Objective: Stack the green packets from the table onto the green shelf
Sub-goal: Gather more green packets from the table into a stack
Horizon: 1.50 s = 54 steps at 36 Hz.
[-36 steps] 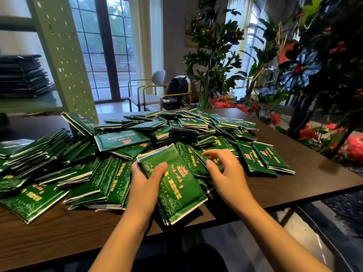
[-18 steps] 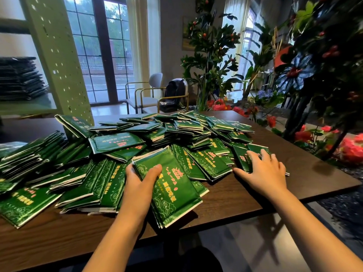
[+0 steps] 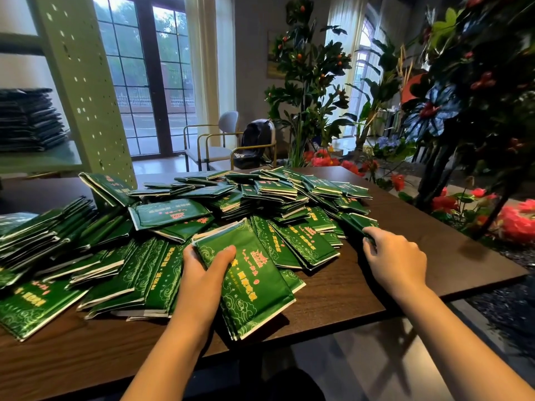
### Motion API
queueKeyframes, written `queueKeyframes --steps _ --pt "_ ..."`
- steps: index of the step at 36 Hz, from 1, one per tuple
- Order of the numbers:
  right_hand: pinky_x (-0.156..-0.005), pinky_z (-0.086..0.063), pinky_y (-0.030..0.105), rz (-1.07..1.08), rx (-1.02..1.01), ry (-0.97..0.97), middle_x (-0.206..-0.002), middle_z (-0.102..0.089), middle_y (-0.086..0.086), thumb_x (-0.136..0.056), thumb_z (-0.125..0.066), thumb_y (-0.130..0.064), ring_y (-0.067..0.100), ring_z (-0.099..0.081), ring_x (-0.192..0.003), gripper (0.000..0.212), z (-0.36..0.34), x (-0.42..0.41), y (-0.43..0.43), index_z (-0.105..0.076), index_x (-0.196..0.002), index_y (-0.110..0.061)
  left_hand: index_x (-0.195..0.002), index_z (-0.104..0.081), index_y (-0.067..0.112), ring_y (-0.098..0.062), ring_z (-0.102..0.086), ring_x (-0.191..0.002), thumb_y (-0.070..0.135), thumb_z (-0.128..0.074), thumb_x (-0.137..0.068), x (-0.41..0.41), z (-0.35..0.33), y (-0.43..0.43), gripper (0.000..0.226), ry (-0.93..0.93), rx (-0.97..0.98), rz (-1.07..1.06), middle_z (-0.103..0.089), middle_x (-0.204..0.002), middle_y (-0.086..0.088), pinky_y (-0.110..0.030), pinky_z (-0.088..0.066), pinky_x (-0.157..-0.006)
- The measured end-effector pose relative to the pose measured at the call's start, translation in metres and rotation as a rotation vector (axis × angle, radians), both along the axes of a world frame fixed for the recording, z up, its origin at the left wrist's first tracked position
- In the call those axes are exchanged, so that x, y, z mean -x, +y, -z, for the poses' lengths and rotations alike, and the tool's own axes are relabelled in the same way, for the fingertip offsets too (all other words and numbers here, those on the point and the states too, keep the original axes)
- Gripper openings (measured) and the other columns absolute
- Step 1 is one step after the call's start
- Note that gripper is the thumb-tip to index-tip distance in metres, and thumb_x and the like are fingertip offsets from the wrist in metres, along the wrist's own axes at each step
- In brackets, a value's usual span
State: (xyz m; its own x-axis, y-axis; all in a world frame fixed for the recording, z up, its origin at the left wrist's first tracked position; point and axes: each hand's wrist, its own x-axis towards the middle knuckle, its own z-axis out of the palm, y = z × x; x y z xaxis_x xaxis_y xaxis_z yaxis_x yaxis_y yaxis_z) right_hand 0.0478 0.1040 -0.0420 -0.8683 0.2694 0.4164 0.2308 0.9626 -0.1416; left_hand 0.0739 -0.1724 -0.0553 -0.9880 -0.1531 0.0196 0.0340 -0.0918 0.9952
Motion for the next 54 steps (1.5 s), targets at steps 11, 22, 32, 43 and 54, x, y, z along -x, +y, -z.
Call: queueKeyframes --steps 11,22,32,43,54 --pt "-0.058 -0.045 0.030 -0.183 0.108 0.544 -0.093 -0.073 0.012 -0.091 -0.056 -0.007 0.035 -0.069 -0.072 0.022 0.011 0.000 0.003 -0.068 -0.109 -0.008 -0.141 -0.022 0.043 -0.033 -0.053 -0.125 0.072 -0.073 -0.044 -0.002 0.000 0.000 0.114 -0.014 -0.005 -0.004 -0.055 -0.137 -0.011 -0.056 -0.041 -0.105" --pt "-0.078 -0.046 0.007 -0.441 0.838 0.730 -0.100 -0.068 -0.005 -0.093 -0.054 -0.001 -0.005 -0.061 -0.089 0.024 -0.001 -0.018 -0.055 -0.067 -0.108 -0.014 -0.142 -0.034 0.029 -0.031 -0.054 -0.123 0.073 -0.067 -0.050 0.002 0.002 0.000 0.107 0.015 0.062 -0.061 -0.055 -0.137 -0.009 -0.056 -0.041 -0.105" --pt "-0.079 -0.054 0.029 -0.533 1.387 0.497 -0.101 -0.071 0.000 -0.094 -0.053 -0.002 0.009 -0.066 -0.088 0.033 0.003 -0.030 -0.104 -0.069 -0.092 -0.031 -0.151 -0.024 0.014 -0.023 -0.039 -0.135 0.062 -0.066 -0.072 0.000 -0.006 0.004 0.102 0.051 0.092 -0.081 -0.041 -0.146 0.001 -0.041 -0.030 -0.113" --pt "-0.093 -0.049 0.022 -0.550 1.334 0.444 -0.100 -0.067 -0.015 -0.093 -0.054 -0.002 -0.004 -0.062 -0.096 0.034 0.015 -0.043 -0.144 -0.065 -0.093 -0.035 -0.156 -0.016 0.020 -0.011 -0.015 -0.147 0.055 -0.025 -0.096 -0.001 -0.006 0.010 0.069 0.045 -0.026 -0.140 -0.017 -0.161 0.005 -0.024 -0.015 -0.110" --pt "-0.095 -0.050 0.037 -0.604 1.195 0.374 -0.103 -0.071 -0.012 -0.086 -0.059 -0.027 0.004 -0.064 -0.103 0.021 0.029 -0.049 -0.151 -0.070 -0.092 -0.044 -0.130 -0.051 0.018 -0.029 -0.068 -0.105 0.064 -0.086 -0.037 -0.004 -0.002 0.004 0.110 0.001 -0.180 -0.077 -0.070 -0.114 -0.010 -0.054 -0.048 -0.098"
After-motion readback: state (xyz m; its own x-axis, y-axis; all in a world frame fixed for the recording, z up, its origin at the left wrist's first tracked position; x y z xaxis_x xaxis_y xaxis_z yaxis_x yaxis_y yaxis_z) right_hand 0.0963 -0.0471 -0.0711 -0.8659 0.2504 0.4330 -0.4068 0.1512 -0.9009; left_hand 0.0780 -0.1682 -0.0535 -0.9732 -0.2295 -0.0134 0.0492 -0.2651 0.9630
